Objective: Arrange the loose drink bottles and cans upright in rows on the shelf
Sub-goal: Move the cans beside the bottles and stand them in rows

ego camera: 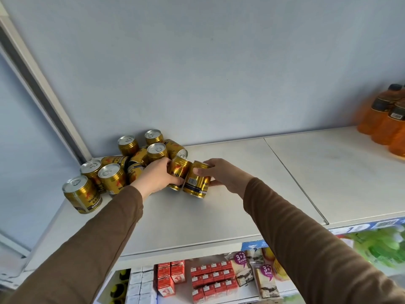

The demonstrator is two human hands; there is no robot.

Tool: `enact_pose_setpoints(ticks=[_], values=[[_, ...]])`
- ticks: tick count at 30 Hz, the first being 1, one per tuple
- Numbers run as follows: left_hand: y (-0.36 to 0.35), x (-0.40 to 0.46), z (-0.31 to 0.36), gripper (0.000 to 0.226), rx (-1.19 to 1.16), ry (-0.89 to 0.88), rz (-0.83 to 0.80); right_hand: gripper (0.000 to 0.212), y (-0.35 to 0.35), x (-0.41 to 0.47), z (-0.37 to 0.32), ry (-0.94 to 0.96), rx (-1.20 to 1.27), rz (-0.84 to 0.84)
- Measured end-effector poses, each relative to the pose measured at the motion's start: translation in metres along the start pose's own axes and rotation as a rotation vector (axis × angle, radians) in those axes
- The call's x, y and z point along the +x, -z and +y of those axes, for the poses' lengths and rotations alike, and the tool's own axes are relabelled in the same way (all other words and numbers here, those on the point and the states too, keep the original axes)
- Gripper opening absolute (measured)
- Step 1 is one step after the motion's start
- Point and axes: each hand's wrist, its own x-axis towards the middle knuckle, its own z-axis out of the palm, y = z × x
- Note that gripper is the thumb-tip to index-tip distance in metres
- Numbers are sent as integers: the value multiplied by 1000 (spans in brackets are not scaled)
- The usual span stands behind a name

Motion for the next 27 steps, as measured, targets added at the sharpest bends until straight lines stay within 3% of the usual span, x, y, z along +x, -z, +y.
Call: enact_pose_setpoints(ticks=[8,15,20,27], values=[[-19,-7,-4,77,-304,-34,55,60,20,-17,-3,24,-112,23],[-43,-6,35,76,-556,-171,30,61,67,-47,-12,150,-151,189],[-72,-2,84,72,-622,-235,17,60,114,-76,-7,255,-243,360],[-122,1,185,73,-662,-300,-49,56,211,-120,12,323,-351,450]])
